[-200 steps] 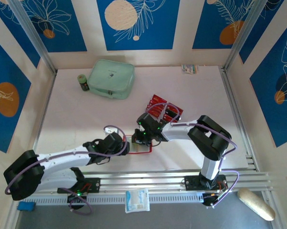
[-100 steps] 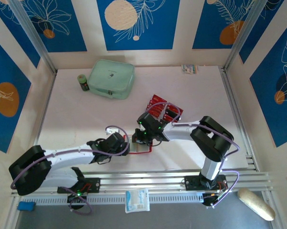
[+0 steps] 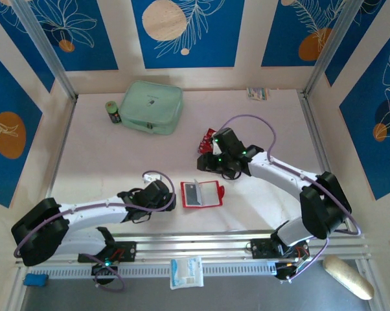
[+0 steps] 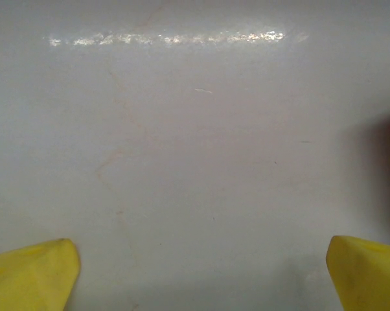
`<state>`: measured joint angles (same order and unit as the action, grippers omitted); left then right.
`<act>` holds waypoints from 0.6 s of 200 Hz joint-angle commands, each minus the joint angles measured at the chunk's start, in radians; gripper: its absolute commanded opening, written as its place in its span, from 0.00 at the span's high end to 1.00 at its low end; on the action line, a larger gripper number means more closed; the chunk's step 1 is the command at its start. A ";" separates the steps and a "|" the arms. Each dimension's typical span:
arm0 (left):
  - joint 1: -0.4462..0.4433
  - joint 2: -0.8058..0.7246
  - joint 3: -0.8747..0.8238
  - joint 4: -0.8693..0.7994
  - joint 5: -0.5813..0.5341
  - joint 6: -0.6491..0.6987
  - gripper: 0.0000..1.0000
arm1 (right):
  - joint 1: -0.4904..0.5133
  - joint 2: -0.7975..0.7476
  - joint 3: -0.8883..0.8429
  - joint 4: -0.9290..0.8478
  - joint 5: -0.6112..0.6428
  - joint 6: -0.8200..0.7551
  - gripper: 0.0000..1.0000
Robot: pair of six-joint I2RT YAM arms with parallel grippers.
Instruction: Put the credit cards into the card holder
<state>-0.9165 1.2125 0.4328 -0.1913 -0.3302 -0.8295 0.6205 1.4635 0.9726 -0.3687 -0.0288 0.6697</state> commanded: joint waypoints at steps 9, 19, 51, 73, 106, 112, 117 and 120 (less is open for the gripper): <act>0.008 -0.011 -0.012 -0.040 -0.005 -0.006 0.01 | -0.001 -0.045 -0.046 -0.080 -0.023 -0.066 0.65; 0.008 -0.015 -0.005 -0.046 -0.006 -0.001 0.01 | 0.005 -0.048 -0.073 -0.062 -0.026 -0.052 0.69; 0.008 -0.025 0.024 -0.068 -0.004 0.010 0.00 | 0.046 -0.031 -0.157 0.029 -0.037 0.006 0.83; 0.008 -0.028 0.043 -0.072 0.000 0.016 0.00 | 0.087 -0.002 -0.206 0.115 -0.050 0.057 0.85; 0.008 -0.021 0.069 -0.076 0.006 0.021 0.00 | 0.129 0.040 -0.215 0.190 -0.058 0.107 0.84; 0.008 -0.021 0.072 -0.078 0.008 0.021 0.00 | 0.133 0.040 -0.209 0.188 -0.054 0.107 0.84; 0.008 -0.021 0.075 -0.080 0.009 0.023 0.00 | 0.134 0.039 -0.206 0.184 -0.050 0.105 0.84; 0.008 -0.021 0.077 -0.081 0.009 0.021 0.00 | 0.134 0.039 -0.203 0.182 -0.047 0.104 0.84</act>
<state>-0.9161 1.1995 0.4725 -0.2371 -0.3298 -0.8280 0.7410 1.4990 0.7624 -0.2375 -0.0597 0.7414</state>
